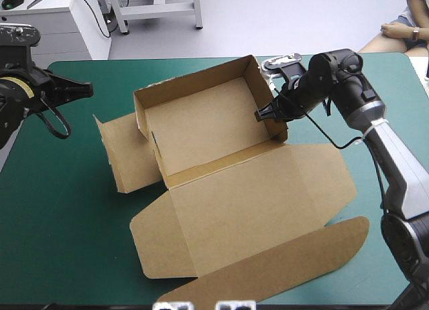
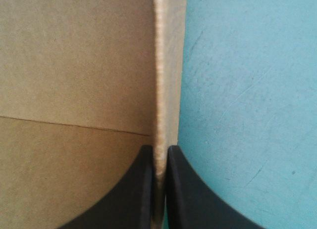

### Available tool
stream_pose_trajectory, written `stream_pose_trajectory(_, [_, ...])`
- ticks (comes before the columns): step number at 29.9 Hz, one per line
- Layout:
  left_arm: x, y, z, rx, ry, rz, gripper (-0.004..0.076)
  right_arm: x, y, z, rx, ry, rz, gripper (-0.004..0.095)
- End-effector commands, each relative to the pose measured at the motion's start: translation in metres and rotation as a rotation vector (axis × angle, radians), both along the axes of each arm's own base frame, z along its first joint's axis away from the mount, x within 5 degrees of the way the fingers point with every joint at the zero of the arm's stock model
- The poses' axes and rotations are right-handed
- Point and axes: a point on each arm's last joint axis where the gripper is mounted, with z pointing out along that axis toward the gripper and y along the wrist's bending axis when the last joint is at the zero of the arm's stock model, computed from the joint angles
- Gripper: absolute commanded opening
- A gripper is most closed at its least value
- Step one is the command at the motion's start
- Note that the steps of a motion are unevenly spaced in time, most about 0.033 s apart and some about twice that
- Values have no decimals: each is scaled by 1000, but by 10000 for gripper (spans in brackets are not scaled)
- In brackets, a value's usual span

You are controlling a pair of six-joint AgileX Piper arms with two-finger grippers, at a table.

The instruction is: Fold the box

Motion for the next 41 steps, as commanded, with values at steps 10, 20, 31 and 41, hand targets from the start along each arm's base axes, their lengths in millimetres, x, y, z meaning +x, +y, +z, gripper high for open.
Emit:
stream_pose_trajectory(10, [-4,50,10,-130,-63,180,17,-62,-47,102,150,-288,-35,-20])
stream_pose_trajectory(20, [33,66,-52,-169,89,187,17,-76,-50,114,166,-323,-31,-20])
stream_pose_trajectory(31, [80,62,-93,-215,209,139,17,-105,-57,134,167,-406,-19,-20])
stream_pose_trajectory(41, [114,40,-126,-408,334,-40,15,-122,-61,145,172,-451,-12,-20])
